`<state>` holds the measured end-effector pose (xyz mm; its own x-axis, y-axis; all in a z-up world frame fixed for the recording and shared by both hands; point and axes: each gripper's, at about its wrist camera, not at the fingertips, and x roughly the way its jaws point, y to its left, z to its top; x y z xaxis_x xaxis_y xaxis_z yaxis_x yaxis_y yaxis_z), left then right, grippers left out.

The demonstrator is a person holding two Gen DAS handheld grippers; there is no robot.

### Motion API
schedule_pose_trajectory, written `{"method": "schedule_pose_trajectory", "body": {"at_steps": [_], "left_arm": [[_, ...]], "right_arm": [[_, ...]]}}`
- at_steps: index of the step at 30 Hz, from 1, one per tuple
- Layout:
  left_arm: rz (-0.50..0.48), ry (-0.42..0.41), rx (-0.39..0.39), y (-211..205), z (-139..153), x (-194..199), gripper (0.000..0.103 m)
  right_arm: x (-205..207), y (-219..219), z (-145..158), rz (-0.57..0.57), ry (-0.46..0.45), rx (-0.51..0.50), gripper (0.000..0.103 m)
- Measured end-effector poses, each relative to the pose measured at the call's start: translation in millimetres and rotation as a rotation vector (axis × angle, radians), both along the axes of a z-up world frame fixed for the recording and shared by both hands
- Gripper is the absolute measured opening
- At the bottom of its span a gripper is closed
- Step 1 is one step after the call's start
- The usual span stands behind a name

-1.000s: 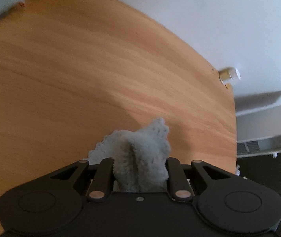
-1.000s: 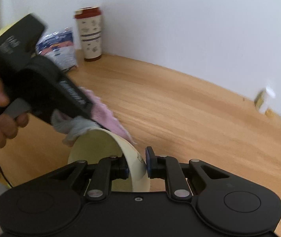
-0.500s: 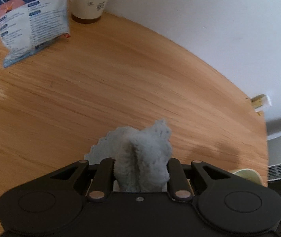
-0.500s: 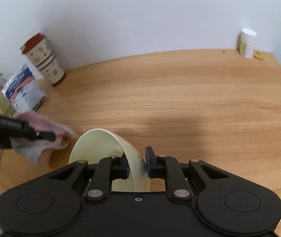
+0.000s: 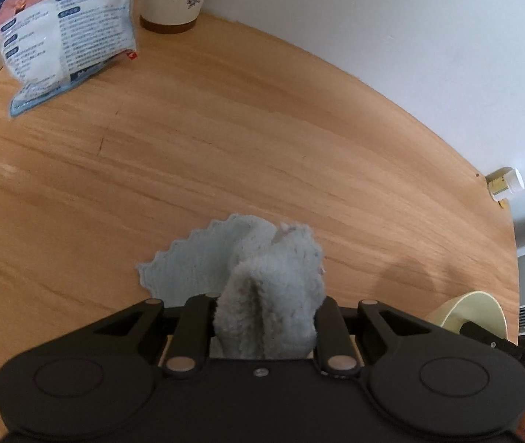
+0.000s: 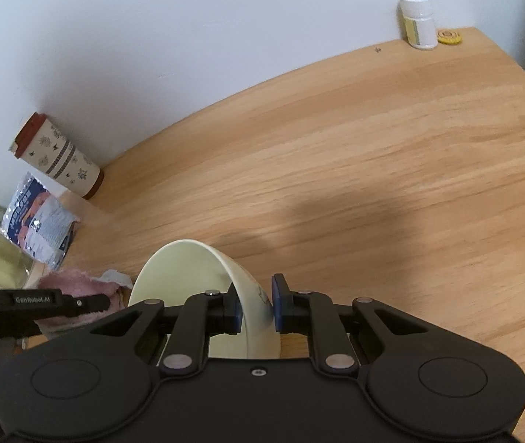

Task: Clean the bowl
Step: 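Move the cloth away from the bowl with the left gripper, then open the left gripper to drop the cloth while the right sets the bowl down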

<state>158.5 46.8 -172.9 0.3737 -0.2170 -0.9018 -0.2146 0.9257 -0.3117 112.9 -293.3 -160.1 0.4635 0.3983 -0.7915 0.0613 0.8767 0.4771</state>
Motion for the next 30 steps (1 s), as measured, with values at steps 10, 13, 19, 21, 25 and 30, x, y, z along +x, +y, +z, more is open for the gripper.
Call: {"method": "schedule_pose_trajectory", "body": {"at_steps": [10,13,19,21,25,30], "left_arm": [[0.001,-0.003,0.057,-8.0,5.1,-9.4,0.064],[0.001,0.015,0.087,-11.3,5.1,-8.9,0.076],[-0.03,0.015,0.16,-19.1,14.6,-17.5,0.085],[-0.021,0.011,0.162,-18.5,19.1,-21.1,0.086],[-0.016,-0.007,0.18,-22.6,32.5,-32.3,0.088],[-0.002,-0.046,0.268,-36.4,53.5,-50.9,0.101]], "right_arm": [[11.0,-8.5,-19.6,-0.016,0.014,0.069,0.015],[19.0,-1.5,-24.9,-0.016,0.013,0.077,0.015],[22.2,4.6,-24.2,-0.004,0.025,0.052,0.022],[22.0,6.8,-20.1,-0.008,0.027,0.038,0.022],[22.1,11.6,-14.9,0.023,-0.004,0.014,0.042],[15.9,12.1,-6.4,0.052,-0.042,-0.01,0.076]]}}
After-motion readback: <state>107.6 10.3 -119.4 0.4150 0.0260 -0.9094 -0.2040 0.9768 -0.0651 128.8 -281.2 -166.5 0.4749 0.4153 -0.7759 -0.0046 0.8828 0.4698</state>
